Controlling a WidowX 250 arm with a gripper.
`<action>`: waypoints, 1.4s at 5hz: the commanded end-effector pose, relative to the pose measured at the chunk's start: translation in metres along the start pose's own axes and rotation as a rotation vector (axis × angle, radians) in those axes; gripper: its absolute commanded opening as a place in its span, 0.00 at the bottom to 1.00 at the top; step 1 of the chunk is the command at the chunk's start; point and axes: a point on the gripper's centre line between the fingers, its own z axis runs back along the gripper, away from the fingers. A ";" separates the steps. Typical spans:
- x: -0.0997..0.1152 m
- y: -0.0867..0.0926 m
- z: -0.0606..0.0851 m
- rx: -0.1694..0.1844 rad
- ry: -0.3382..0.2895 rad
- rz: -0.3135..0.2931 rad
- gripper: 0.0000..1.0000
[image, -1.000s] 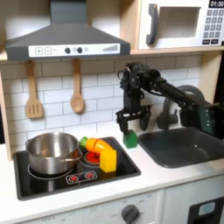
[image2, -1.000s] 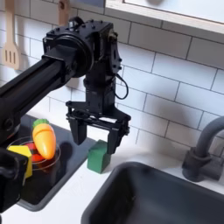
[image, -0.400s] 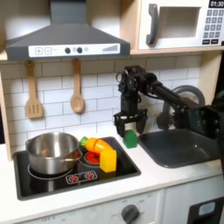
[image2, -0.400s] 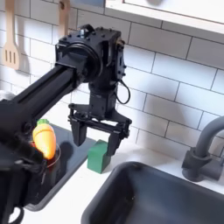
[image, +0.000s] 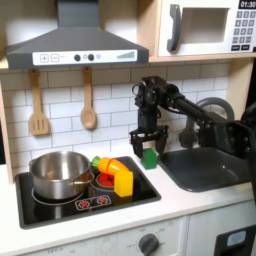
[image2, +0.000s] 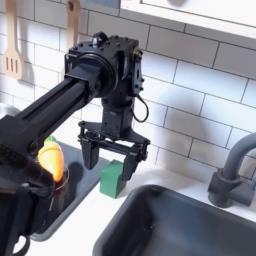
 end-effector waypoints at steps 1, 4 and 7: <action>-0.002 0.001 -0.004 -0.007 0.008 -0.004 0.53; -0.002 0.000 -0.002 -0.023 -0.002 -0.007 0.00; -0.020 0.016 -0.003 -0.055 0.038 -0.003 0.00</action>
